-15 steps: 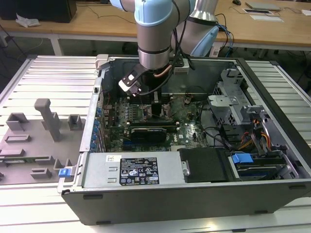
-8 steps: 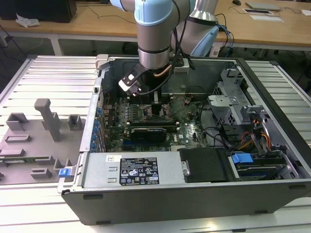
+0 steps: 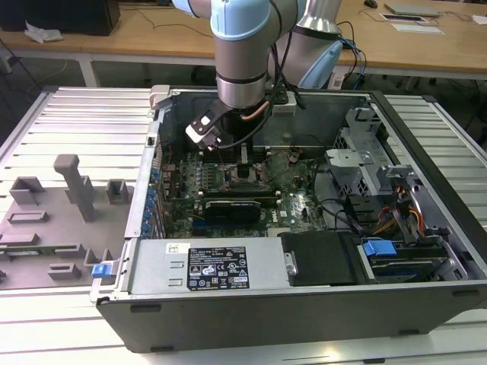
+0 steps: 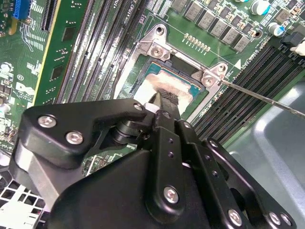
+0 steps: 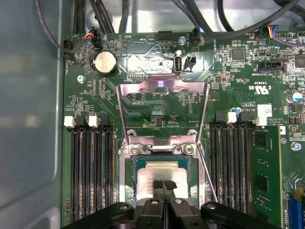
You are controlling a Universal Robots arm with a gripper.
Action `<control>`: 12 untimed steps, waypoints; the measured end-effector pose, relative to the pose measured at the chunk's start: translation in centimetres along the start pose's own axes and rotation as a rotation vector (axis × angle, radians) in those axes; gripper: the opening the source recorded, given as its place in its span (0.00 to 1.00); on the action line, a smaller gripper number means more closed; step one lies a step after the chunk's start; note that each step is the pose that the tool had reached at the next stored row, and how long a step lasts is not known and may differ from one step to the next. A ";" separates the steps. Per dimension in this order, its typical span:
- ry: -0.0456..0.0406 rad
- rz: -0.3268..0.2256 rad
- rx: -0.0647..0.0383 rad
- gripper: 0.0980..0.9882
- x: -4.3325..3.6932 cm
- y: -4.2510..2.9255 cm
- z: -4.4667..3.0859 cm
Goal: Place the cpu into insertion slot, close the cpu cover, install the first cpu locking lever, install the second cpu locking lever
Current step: 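Place the cpu into insertion slot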
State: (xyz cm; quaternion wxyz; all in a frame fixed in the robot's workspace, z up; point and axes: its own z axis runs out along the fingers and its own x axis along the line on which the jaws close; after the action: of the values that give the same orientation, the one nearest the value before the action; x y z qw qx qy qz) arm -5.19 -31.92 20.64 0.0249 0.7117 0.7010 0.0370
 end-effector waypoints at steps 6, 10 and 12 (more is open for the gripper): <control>-0.0001 0.000 0.000 0.01 0.00 -0.01 0.06; -0.0007 0.000 0.000 0.01 0.01 0.04 -0.35; -0.0011 0.000 0.000 0.01 0.01 0.07 -0.84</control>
State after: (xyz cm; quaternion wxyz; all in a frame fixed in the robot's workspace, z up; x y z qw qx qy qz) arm -5.19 -31.92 21.48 0.0253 0.7117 0.7011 0.0365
